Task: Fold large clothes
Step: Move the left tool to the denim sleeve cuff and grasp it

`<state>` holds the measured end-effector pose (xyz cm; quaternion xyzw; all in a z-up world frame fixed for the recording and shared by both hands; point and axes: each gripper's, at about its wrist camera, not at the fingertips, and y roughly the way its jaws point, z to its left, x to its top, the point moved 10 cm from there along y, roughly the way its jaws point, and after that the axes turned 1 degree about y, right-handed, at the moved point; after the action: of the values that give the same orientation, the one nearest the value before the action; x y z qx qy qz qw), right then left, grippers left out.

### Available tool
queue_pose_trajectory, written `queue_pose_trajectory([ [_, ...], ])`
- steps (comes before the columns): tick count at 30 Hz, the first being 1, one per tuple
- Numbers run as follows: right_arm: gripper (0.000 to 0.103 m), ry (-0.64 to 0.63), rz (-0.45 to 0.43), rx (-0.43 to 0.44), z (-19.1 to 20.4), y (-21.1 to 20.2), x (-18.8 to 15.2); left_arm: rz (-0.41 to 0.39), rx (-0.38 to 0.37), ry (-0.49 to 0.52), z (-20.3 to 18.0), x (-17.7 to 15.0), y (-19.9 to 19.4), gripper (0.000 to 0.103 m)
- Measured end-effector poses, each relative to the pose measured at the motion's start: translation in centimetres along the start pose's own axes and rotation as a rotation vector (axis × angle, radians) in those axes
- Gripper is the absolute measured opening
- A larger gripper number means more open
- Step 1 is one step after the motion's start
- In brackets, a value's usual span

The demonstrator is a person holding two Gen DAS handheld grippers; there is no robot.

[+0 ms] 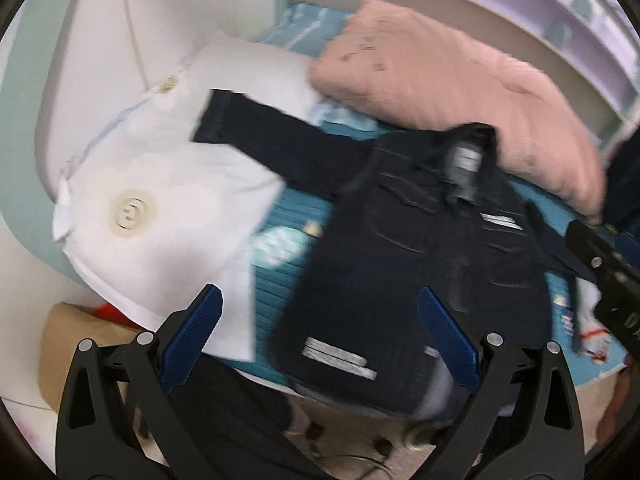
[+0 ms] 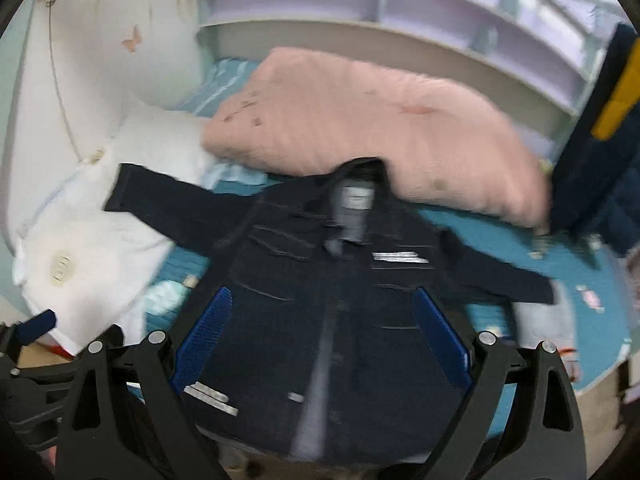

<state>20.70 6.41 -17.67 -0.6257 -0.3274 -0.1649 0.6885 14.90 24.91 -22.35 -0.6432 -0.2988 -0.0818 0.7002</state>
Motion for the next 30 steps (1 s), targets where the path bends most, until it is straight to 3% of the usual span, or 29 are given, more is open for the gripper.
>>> queue_pose_trajectory([
  [10, 0.088, 0.007, 0.137, 0.126, 6.9, 11.4, 4.2, 0.029, 0.197, -0.018, 8.2, 5.6, 7.8, 0.098],
  [14, 0.076, 0.019, 0.206, 0.164, 8.5, 15.4, 5.5, 0.039, 0.176, -0.031, 9.8, 8.2, 10.7, 0.098],
  [16, 0.066, 0.035, 0.258, 0.207, 9.5, 18.0, 6.0, 0.035, 0.165, -0.05, 10.7, 9.8, 12.0, 0.098],
  [20, 0.048, 0.065, 0.354, 0.25, 10.8, 22.8, 6.7, 0.019, 0.2, -0.086, 12.7, 12.4, 13.9, 0.098],
  [24, 0.032, 0.119, 0.462, 0.269, 11.3, 27.6, 6.7, 0.039, 0.119, -0.131, 14.4, 15.1, 16.4, 0.098],
  [30, 0.019, 0.168, 0.628, 0.295, 12.4, 32.8, 5.1, 0.075, 0.038, -0.205, 17.2, 18.2, 19.5, 0.098],
])
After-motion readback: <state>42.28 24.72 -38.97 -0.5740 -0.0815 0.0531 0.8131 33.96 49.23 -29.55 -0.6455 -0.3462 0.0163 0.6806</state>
